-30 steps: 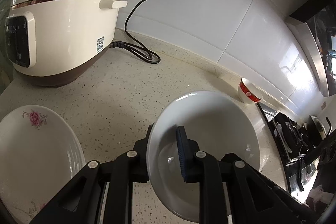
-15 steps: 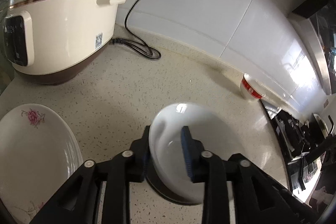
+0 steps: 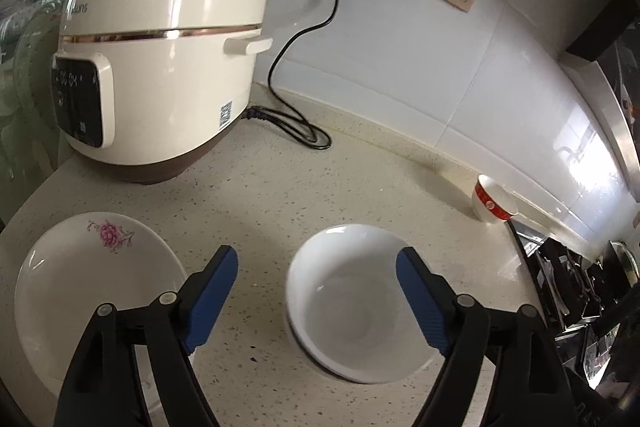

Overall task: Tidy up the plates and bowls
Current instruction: 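Move both tools to the red-banded white bowl by the wall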

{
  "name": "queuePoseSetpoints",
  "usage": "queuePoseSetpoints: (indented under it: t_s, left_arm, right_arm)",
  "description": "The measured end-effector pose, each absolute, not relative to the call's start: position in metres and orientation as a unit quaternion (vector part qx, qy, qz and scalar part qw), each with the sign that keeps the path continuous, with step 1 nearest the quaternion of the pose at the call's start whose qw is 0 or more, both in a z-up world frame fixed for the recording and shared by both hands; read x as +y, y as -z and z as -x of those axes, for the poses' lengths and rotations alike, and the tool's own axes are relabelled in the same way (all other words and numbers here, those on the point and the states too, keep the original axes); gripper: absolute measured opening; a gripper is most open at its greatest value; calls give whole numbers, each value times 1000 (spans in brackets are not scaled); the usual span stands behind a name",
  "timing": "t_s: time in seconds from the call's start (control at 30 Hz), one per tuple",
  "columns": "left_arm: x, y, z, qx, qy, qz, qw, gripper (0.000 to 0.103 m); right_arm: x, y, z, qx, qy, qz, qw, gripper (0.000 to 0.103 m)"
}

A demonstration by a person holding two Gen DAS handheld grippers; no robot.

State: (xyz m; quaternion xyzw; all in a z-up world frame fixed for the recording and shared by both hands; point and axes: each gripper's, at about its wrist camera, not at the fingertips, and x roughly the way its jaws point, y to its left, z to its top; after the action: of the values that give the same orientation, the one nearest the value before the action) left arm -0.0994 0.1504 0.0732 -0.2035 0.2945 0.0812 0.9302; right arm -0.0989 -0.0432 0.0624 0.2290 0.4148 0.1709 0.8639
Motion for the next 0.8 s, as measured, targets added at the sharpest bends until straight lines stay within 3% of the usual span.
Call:
queuePoseSetpoints:
  t_s: [0.4, 0.63, 0.8]
  left_arm:
    - [79, -91, 98, 285, -29, 139, 948, 83]
    - [20, -91, 58, 365, 74, 145, 916, 86]
    - [-11, -96, 22, 377, 111, 174, 903, 87]
  right_arm:
    - [-109, -43, 98, 415, -133, -292, 851, 61]
    - [-169, -37, 87, 410, -84, -317, 851, 64]
    - [-210, -45, 64, 400, -42, -316, 859, 67]
